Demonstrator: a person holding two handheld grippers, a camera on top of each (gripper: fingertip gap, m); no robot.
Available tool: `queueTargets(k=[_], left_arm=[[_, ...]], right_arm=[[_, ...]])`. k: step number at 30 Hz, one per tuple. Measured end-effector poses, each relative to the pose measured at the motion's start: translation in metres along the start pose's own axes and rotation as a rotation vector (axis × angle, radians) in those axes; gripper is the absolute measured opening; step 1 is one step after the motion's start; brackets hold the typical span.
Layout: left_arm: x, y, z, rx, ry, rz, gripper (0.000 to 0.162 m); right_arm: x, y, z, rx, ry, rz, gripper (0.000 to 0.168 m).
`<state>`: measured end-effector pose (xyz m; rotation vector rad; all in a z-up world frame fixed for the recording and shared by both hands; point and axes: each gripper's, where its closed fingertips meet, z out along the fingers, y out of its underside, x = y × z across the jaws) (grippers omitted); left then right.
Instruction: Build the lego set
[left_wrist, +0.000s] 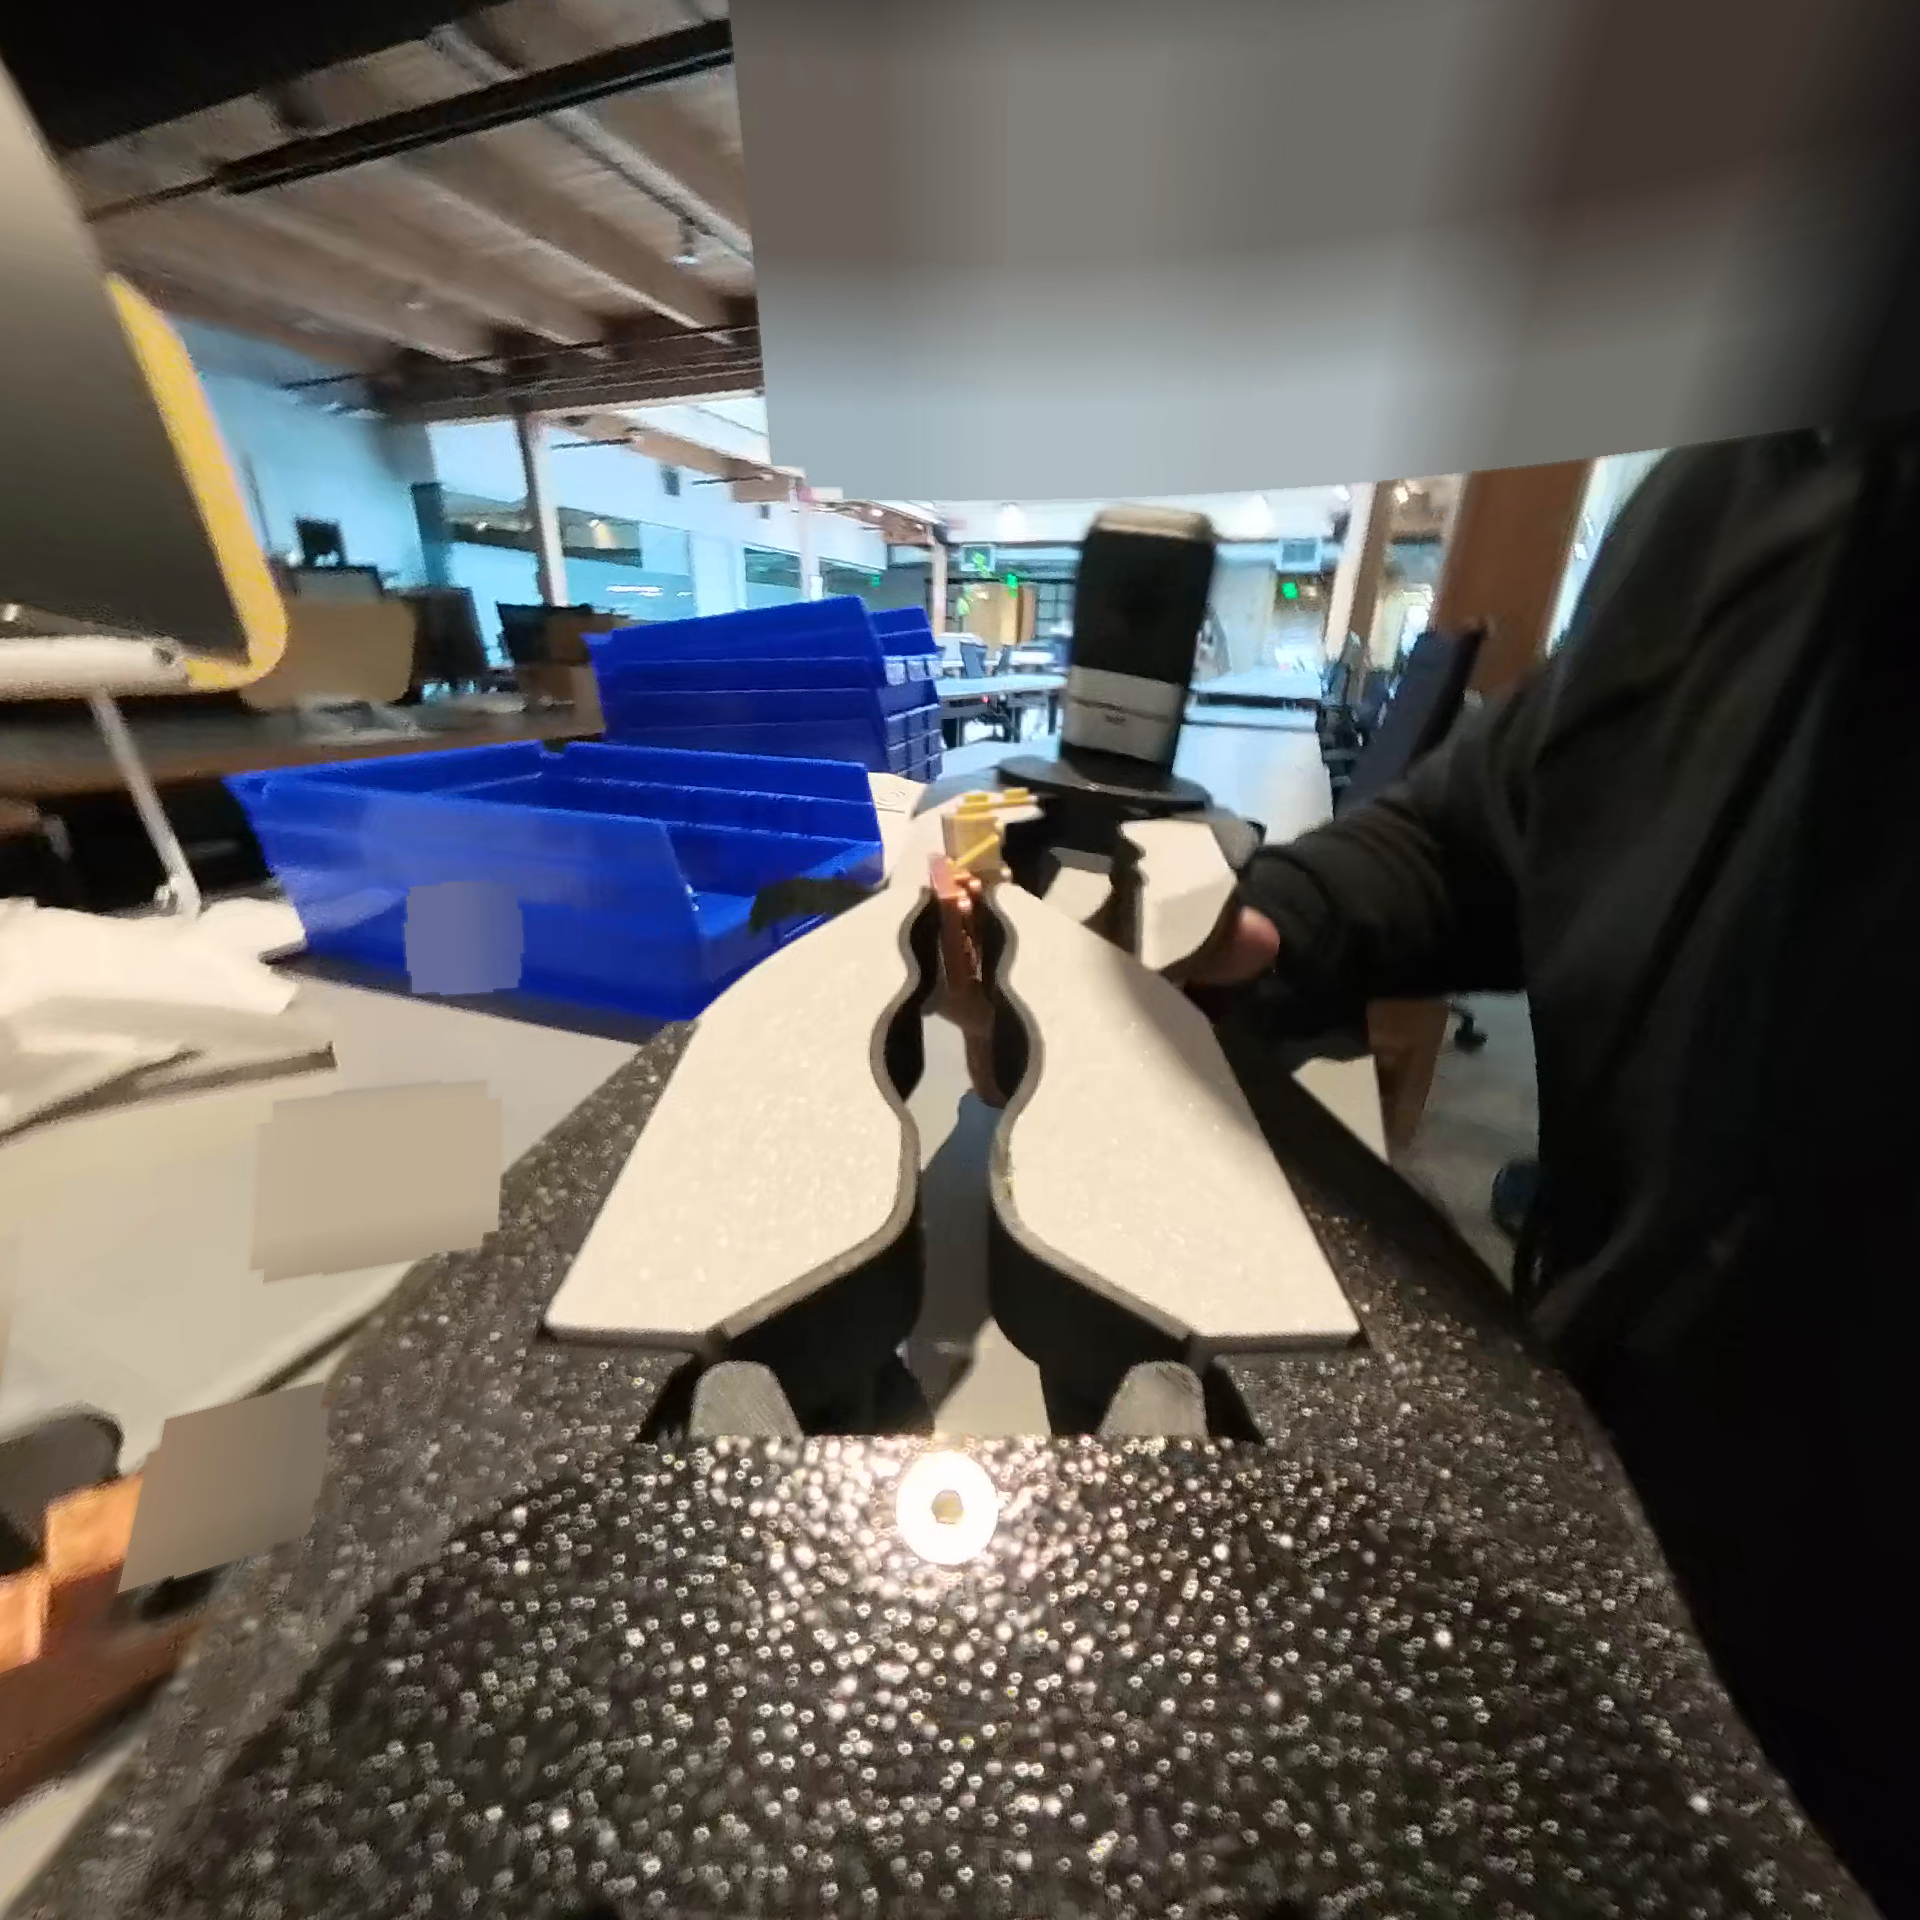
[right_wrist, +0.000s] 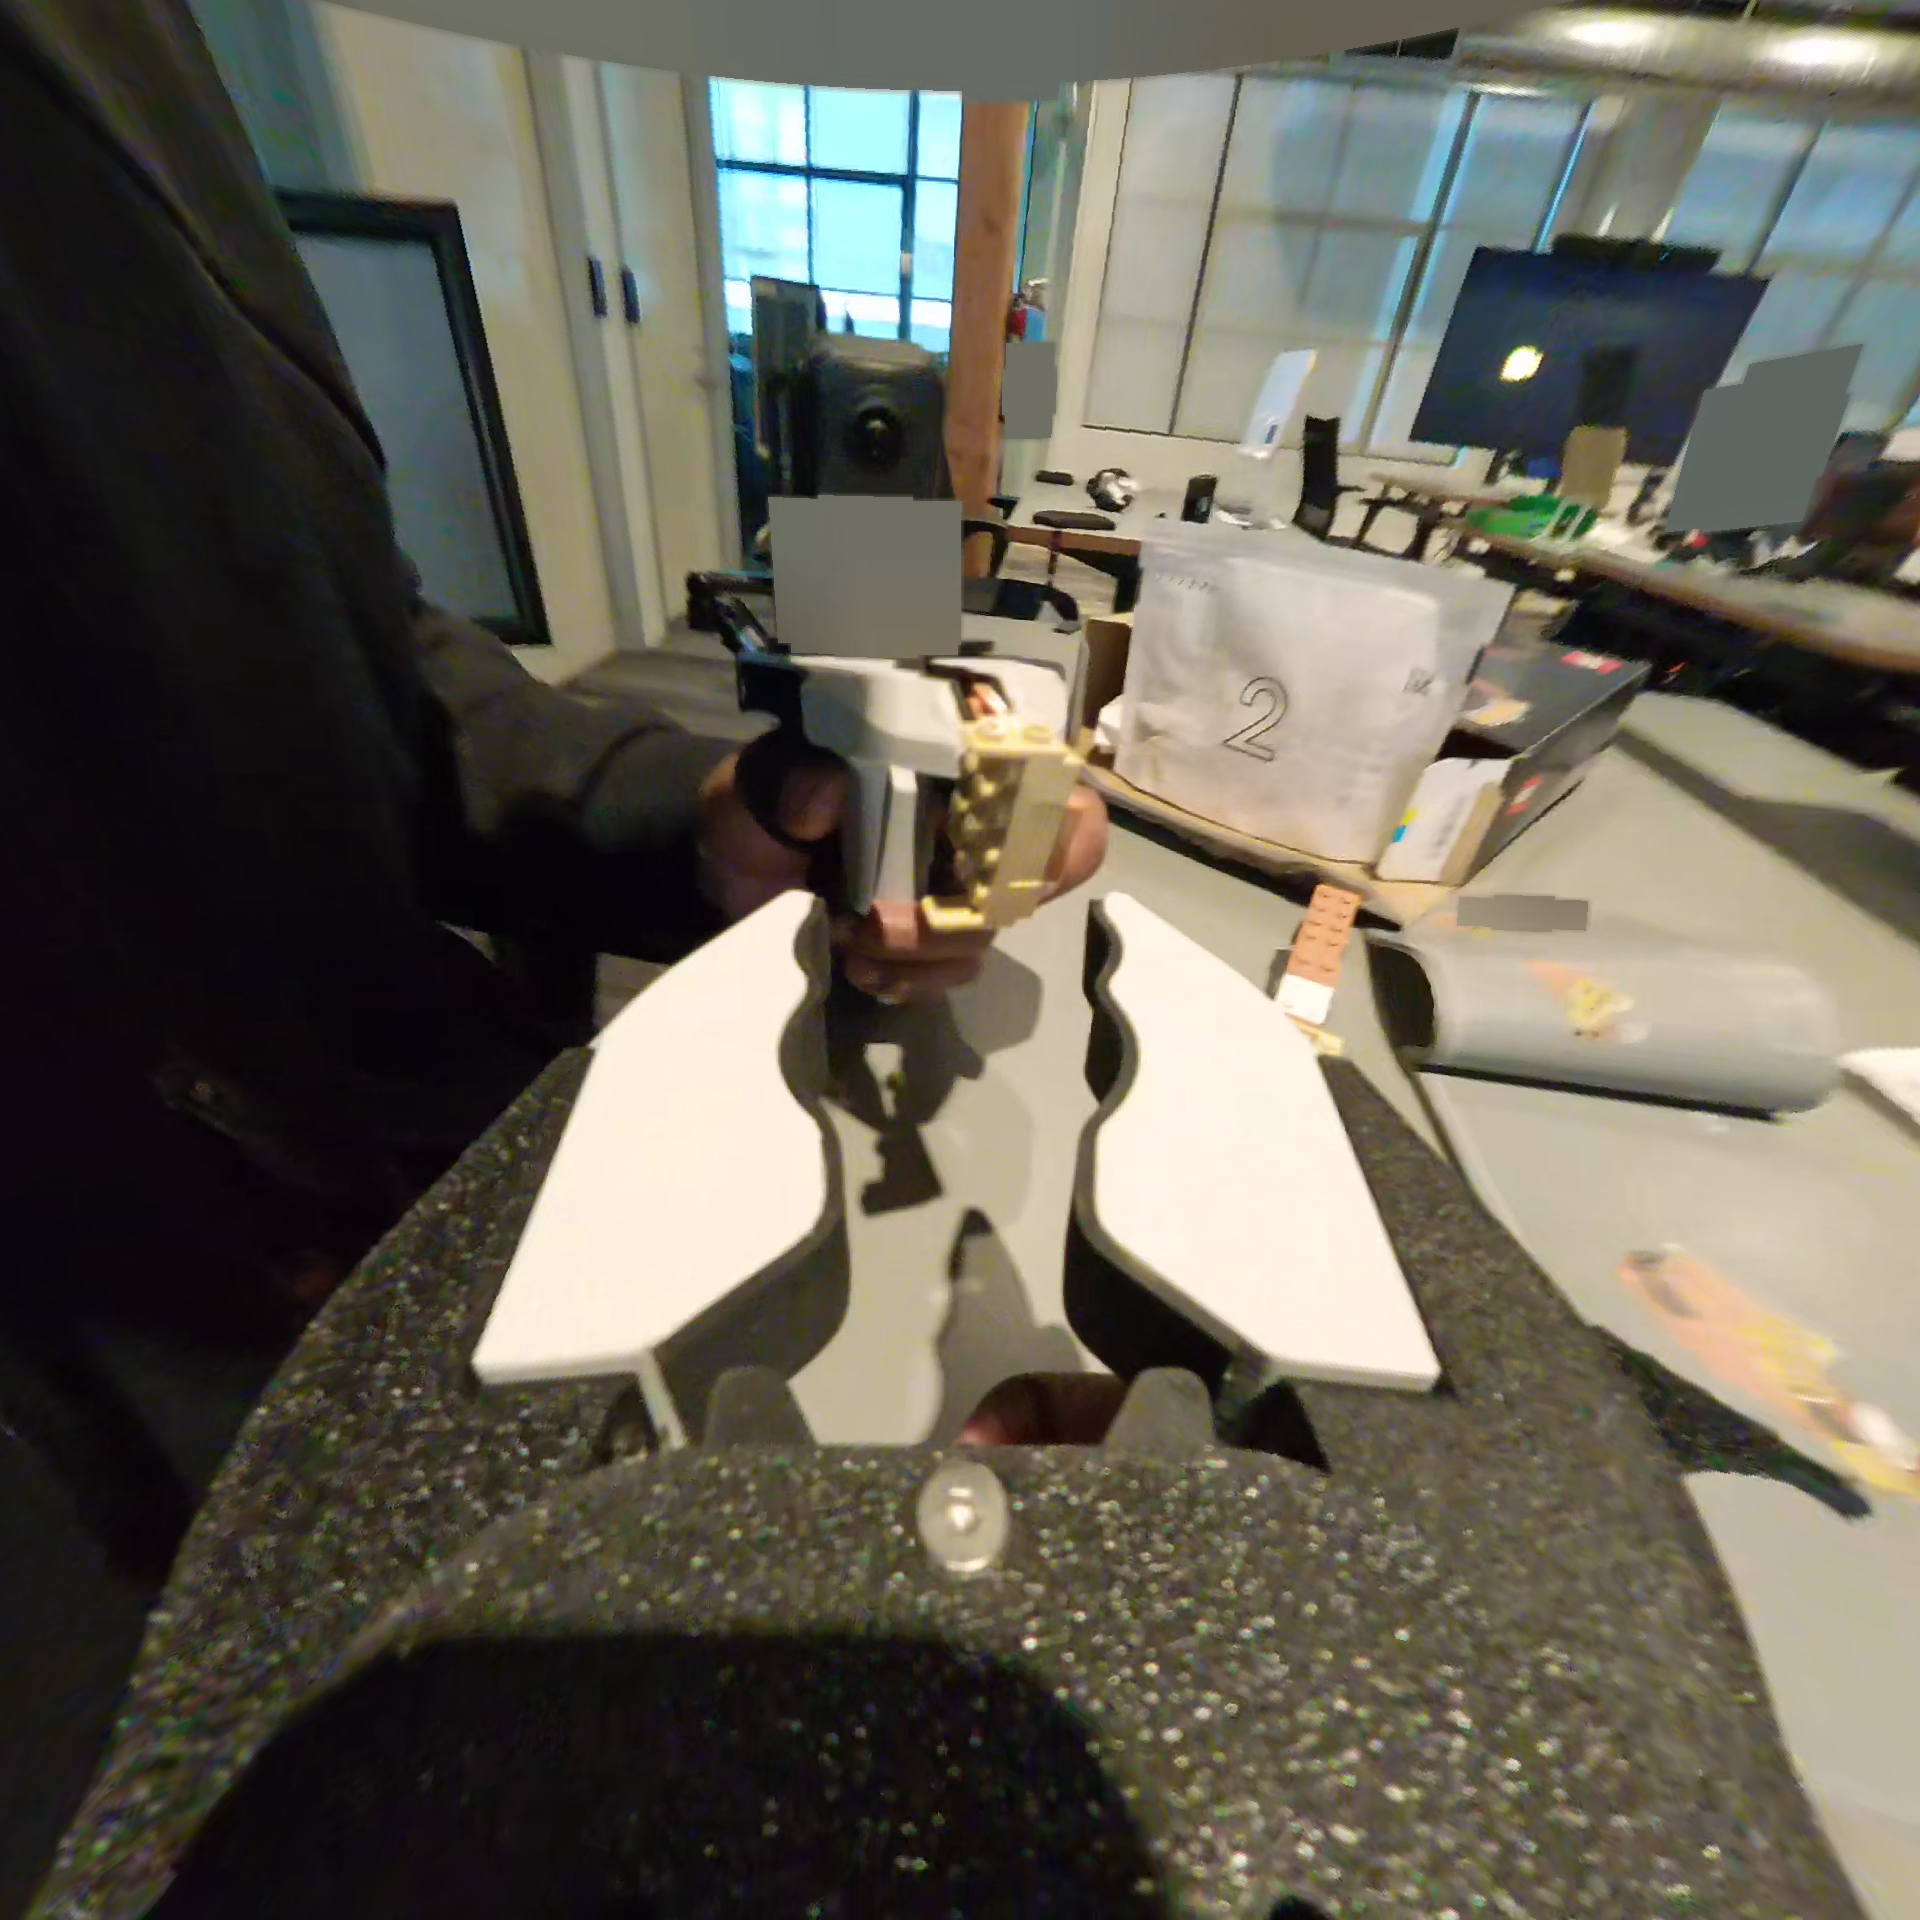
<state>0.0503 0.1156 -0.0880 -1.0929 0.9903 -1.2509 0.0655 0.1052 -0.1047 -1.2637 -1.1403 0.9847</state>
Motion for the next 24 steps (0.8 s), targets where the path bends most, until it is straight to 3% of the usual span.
queueTargets(k=[14, 24], left_arm=[[0.012, 0.014, 0.016, -0.073, 0.088, 0.113, 0.006], [0.01, 0.015, 0.017, -0.089, 0.037, 0.141, 0.006]], right_arm=[[0.005, -0.001, -0.003, 0.009, 0.035, -0.014, 0.024], [0.006, 0.0, -0.002, 0.004, 0.055, -0.02, 0.022]])
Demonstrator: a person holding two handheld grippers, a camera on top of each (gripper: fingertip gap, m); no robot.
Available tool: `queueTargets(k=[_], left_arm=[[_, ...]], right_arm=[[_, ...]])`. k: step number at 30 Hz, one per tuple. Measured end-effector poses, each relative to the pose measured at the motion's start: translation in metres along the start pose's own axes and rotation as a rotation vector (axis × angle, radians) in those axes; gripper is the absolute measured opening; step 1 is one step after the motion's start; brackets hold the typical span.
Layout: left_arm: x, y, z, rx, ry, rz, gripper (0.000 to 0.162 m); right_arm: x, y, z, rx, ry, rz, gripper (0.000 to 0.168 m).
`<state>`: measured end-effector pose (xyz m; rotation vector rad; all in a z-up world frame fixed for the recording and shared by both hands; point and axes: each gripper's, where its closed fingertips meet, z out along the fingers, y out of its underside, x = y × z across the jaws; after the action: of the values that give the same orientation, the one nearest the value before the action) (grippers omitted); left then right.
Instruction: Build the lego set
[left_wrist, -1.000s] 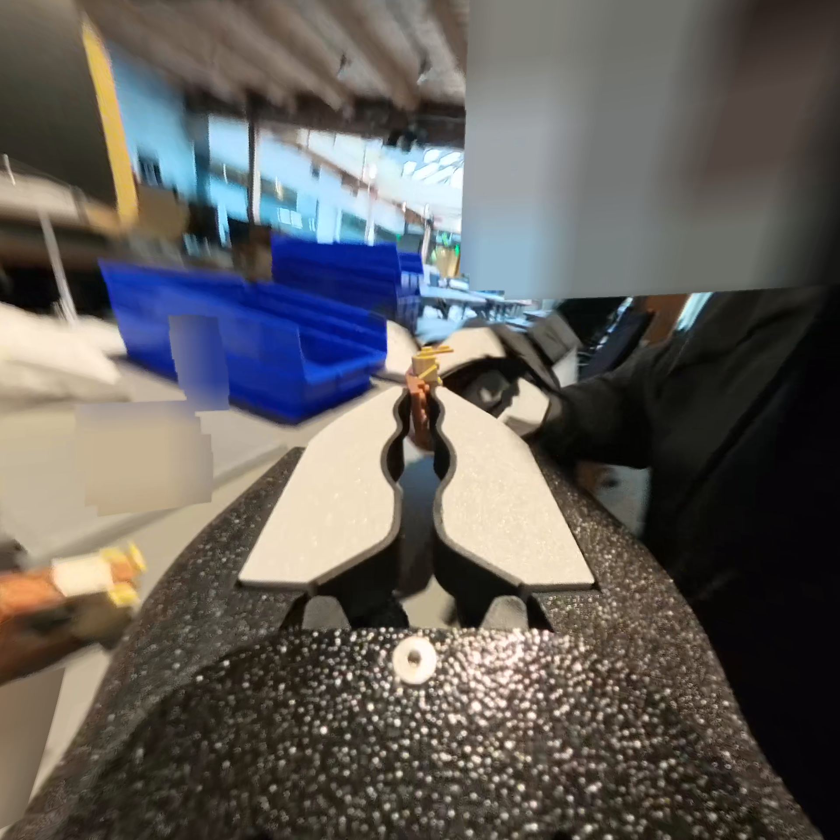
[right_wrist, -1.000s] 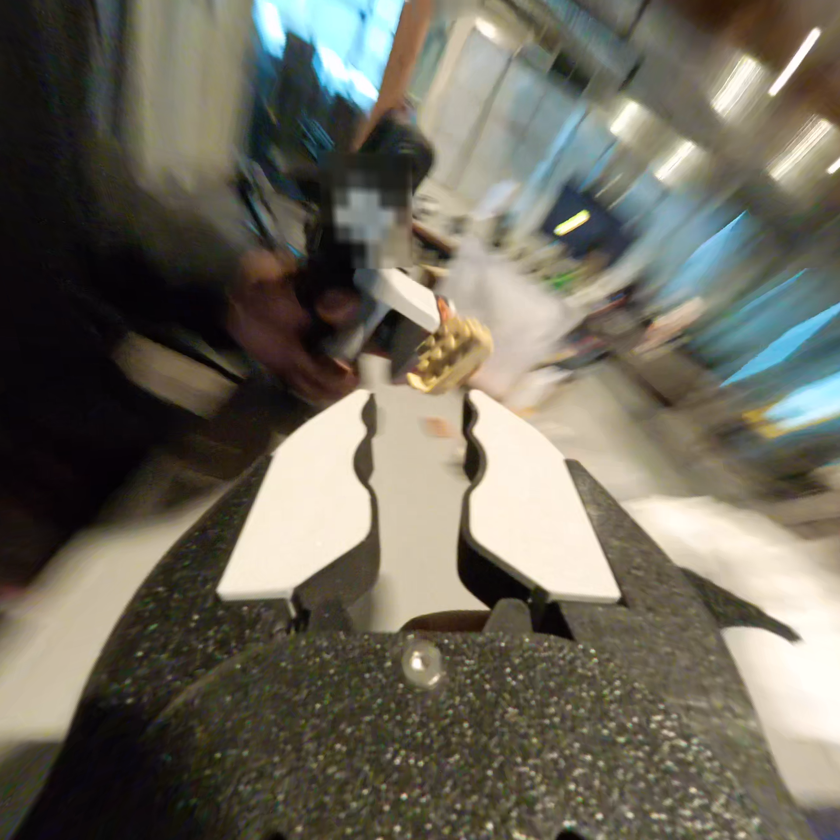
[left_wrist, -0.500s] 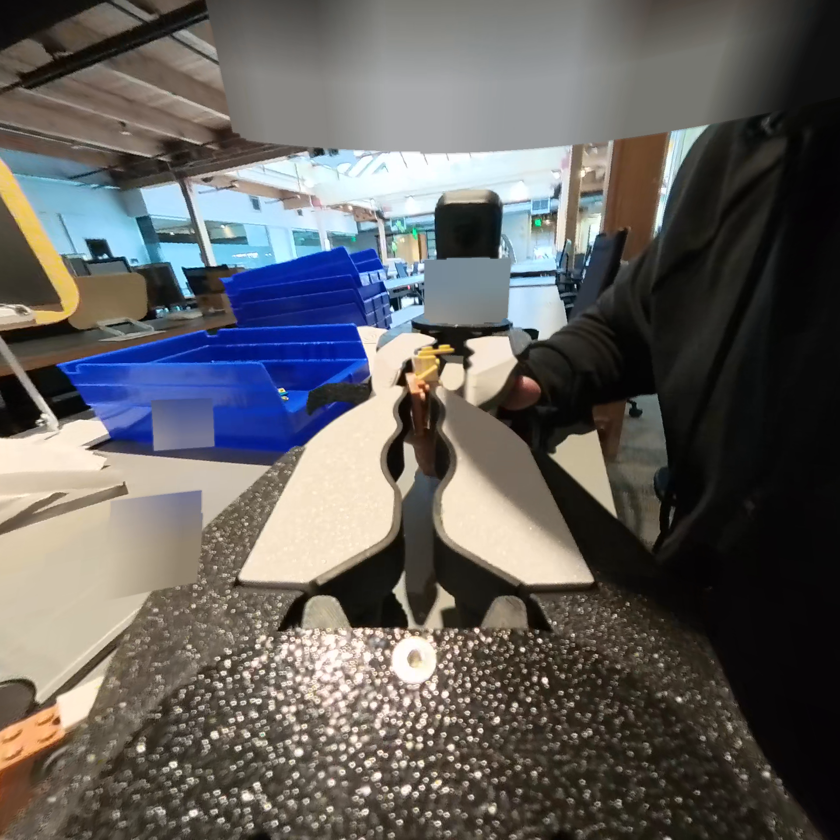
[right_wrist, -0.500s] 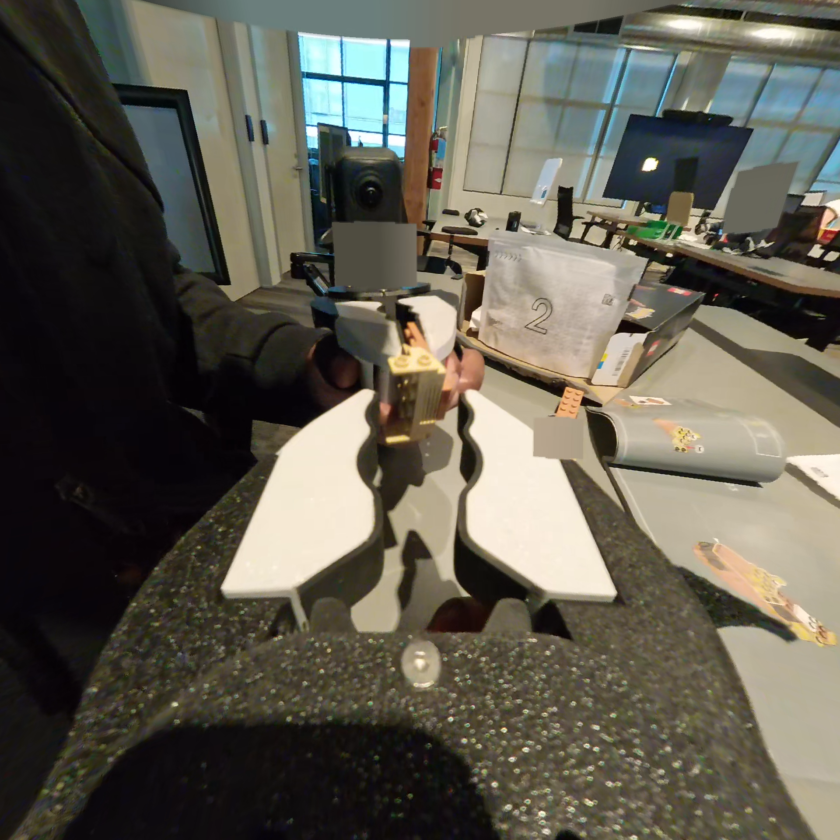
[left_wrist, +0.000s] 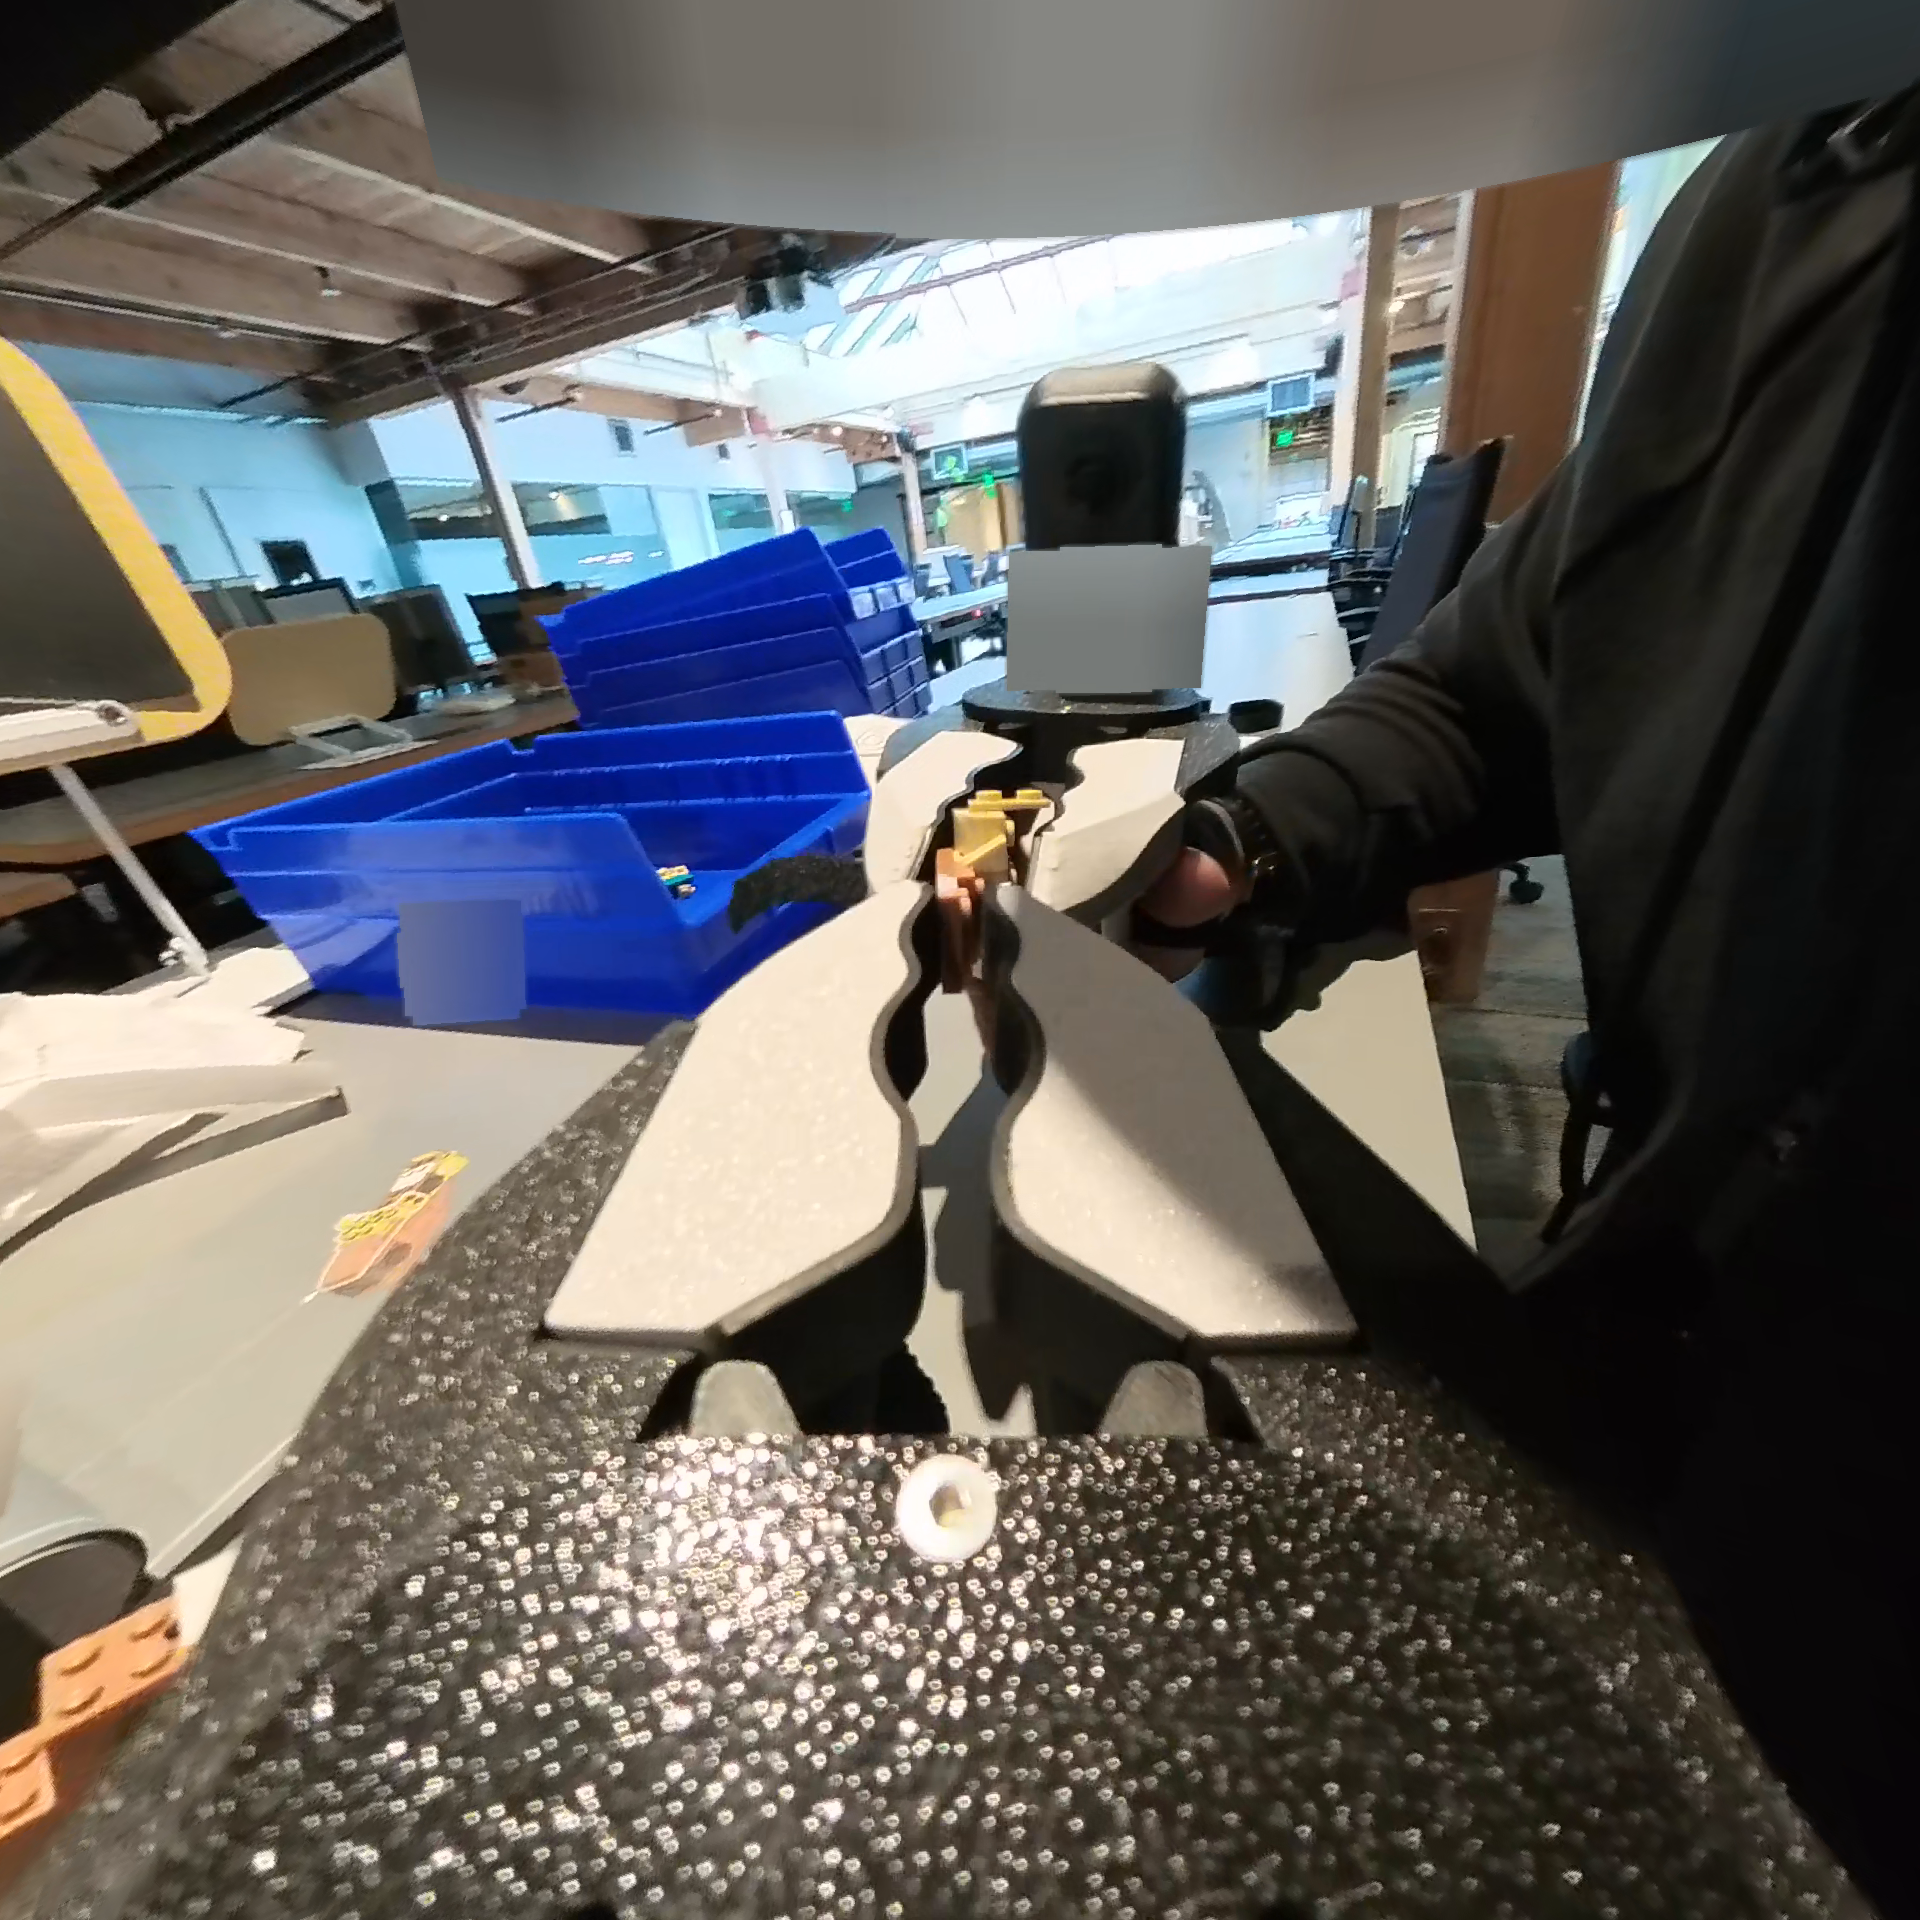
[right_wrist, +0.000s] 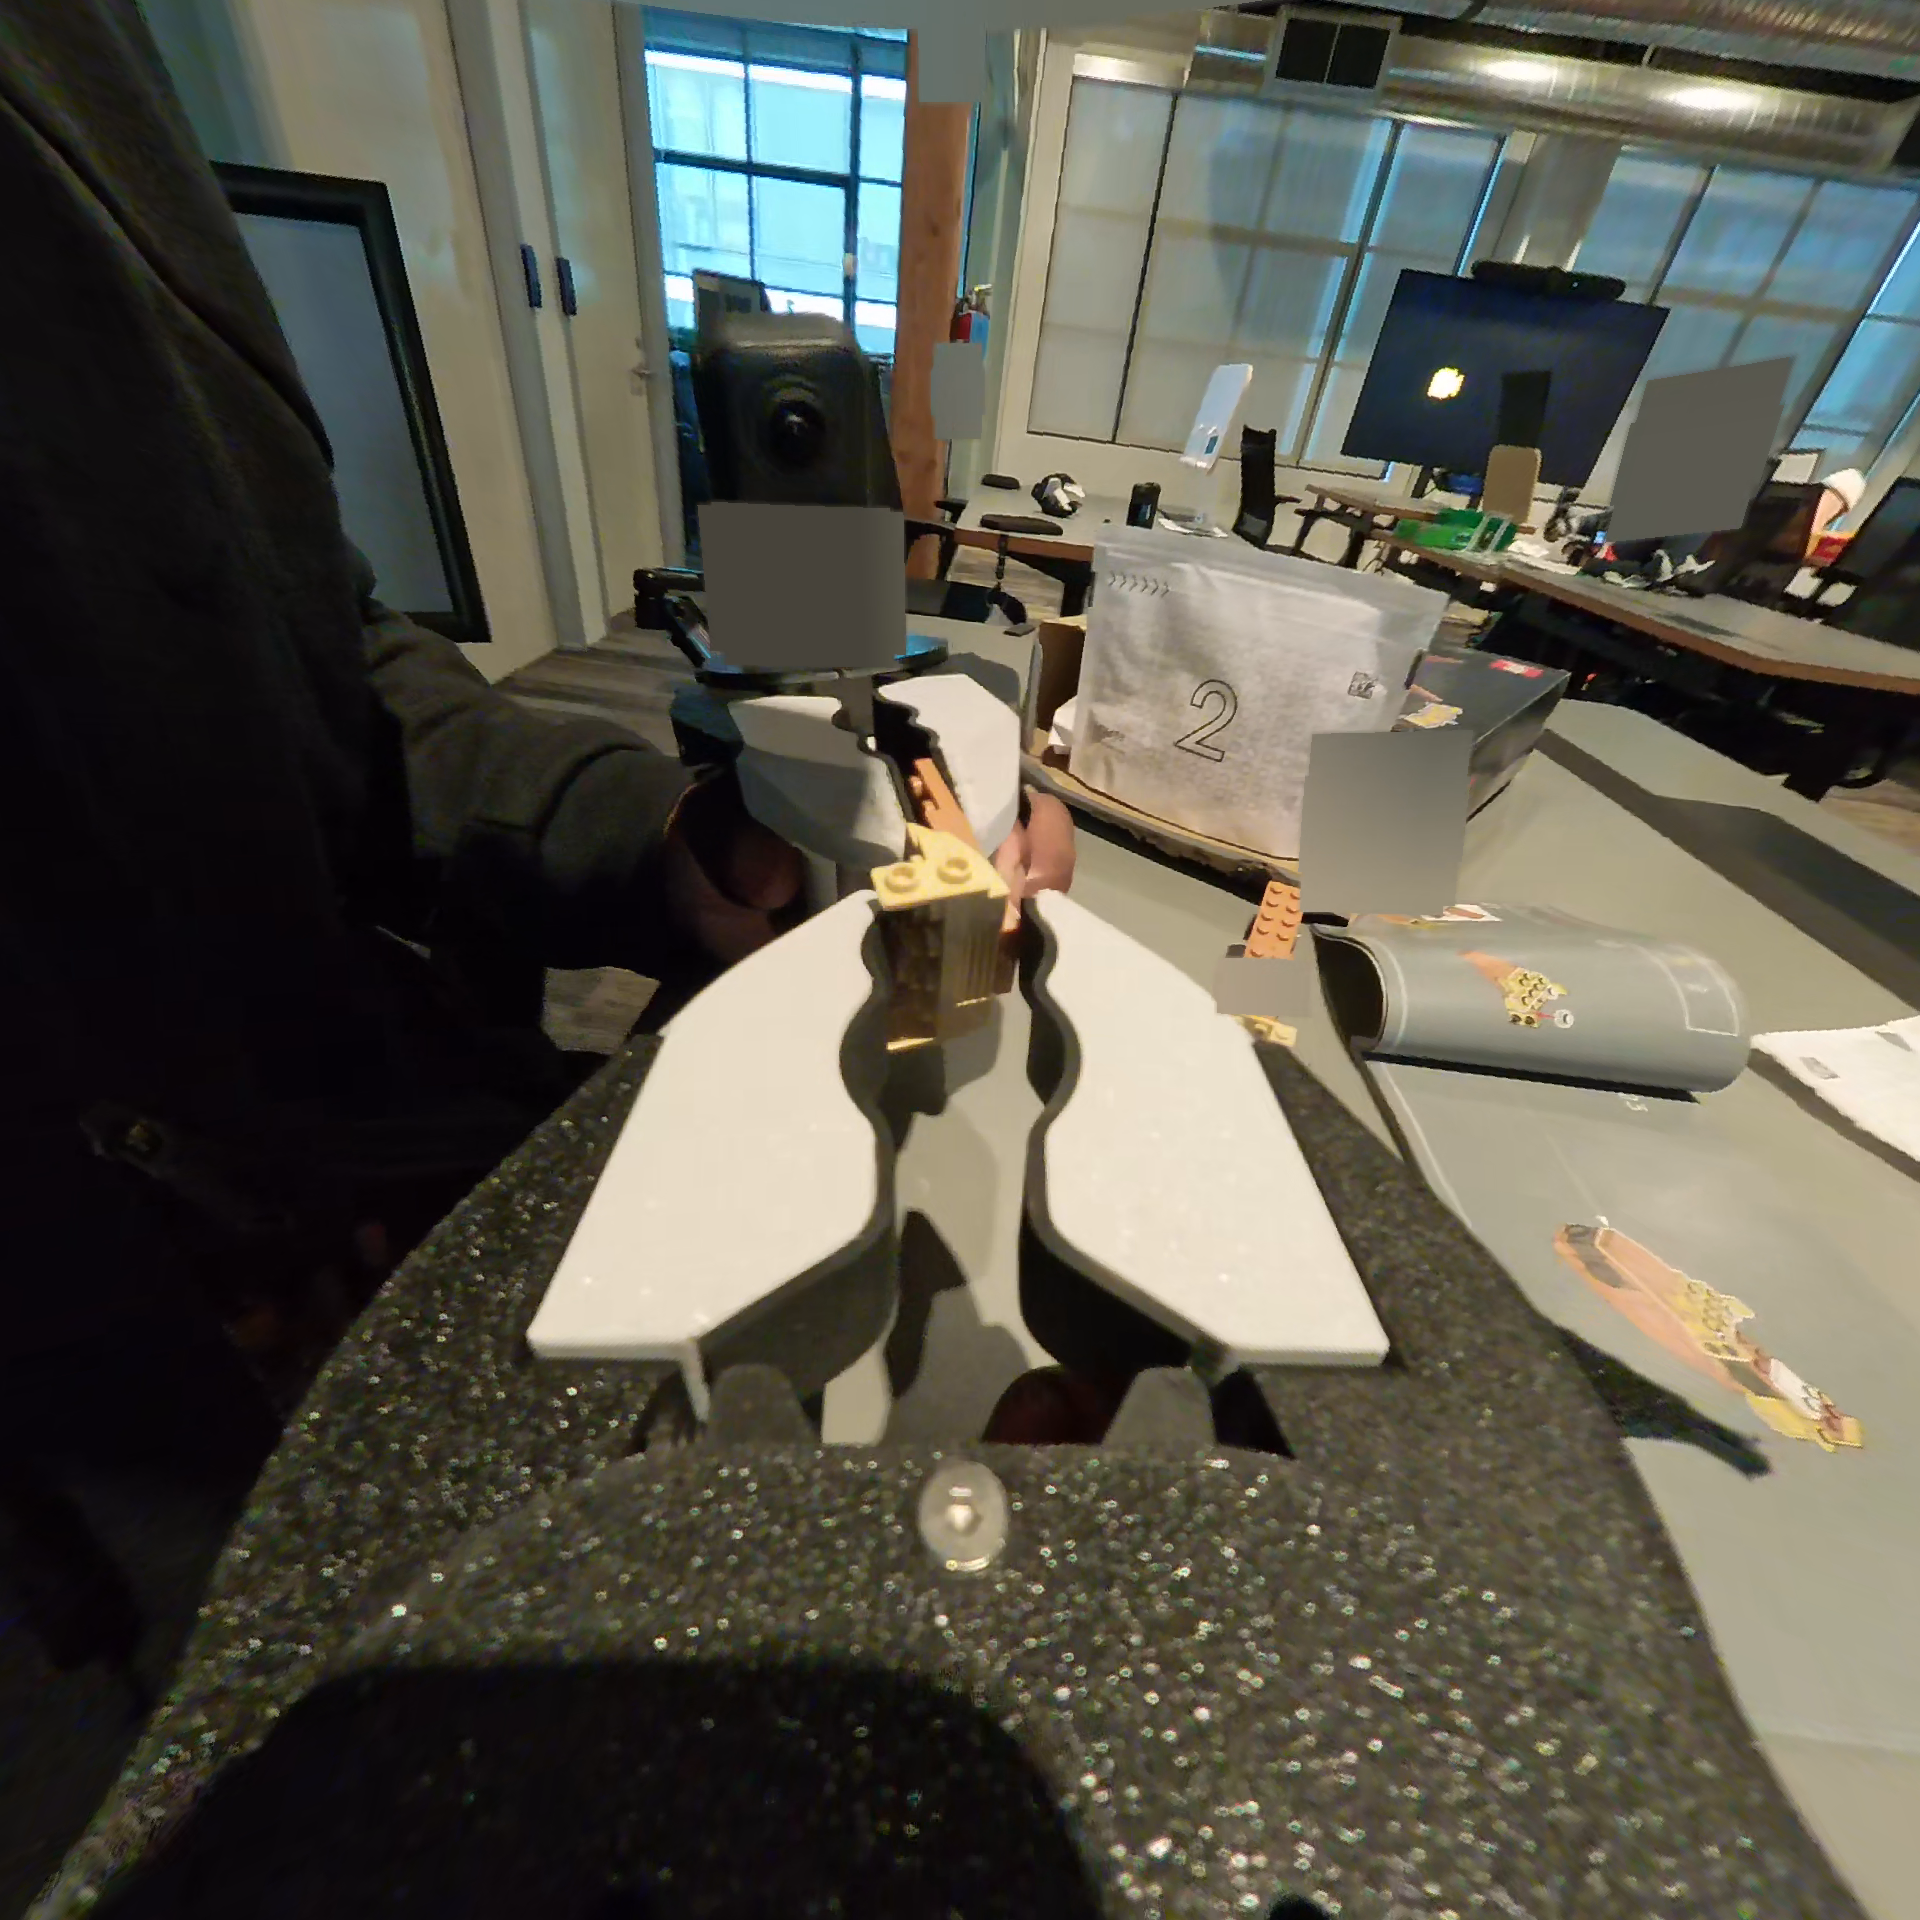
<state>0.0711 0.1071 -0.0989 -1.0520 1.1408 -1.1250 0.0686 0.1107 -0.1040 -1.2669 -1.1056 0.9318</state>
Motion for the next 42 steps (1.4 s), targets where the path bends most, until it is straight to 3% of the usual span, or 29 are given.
queueTargets(k=[4, 7, 11, 16, 18, 21, 30, 33, 39, 42], left_arm=[[-0.005, 0.004, 0.0, -0.039, -0.038, -0.028, 0.007], [-0.01, 0.01, -0.009, -0.107, -0.088, -0.033, 0.029], [-0.02, 0.015, -0.024, -0.165, -0.119, -0.039, 0.035], [-0.051, 0.066, -0.065, -0.53, -0.248, 0.009, 0.036], [-0.065, 0.082, -0.085, -0.664, -0.295, 0.003, 0.036], [-0.084, 0.097, -0.103, -0.742, -0.348, -0.072, 0.032], [-0.116, 0.115, -0.121, -0.865, -0.311, -0.099, 0.031], [-0.111, 0.121, -0.12, -0.917, -0.245, -0.117, 0.018], [-0.1, 0.121, -0.119, -0.908, -0.186, -0.105, 0.015], [-0.091, 0.105, -0.107, -0.78, -0.171, -0.174, 0.015]], right_arm=[[0.003, 0.004, 0.001, -0.014, -0.016, 0.081, 0.021], [0.008, 0.018, 0.003, -0.093, -0.041, 0.209, 0.017], [0.017, 0.048, 0.005, -0.261, -0.059, 0.445, 0.017], [0.012, 0.09, 0.004, -0.586, -0.099, 0.612, 0.017], [0.01, 0.1, 0.006, -0.66, -0.113, 0.659, 0.017], [0.009, 0.102, 0.013, -0.696, -0.135, 0.721, 0.017], [0.018, 0.107, 0.016, -0.77, -0.047, 0.684, 0.034], [0.022, 0.108, 0.011, -0.77, -0.001, 0.658, 0.041], [0.031, 0.1, -0.001, -0.77, 0.141, 0.499, 0.04], [0.038, 0.096, -0.003, -0.805, 0.193, 0.315, 0.038]])
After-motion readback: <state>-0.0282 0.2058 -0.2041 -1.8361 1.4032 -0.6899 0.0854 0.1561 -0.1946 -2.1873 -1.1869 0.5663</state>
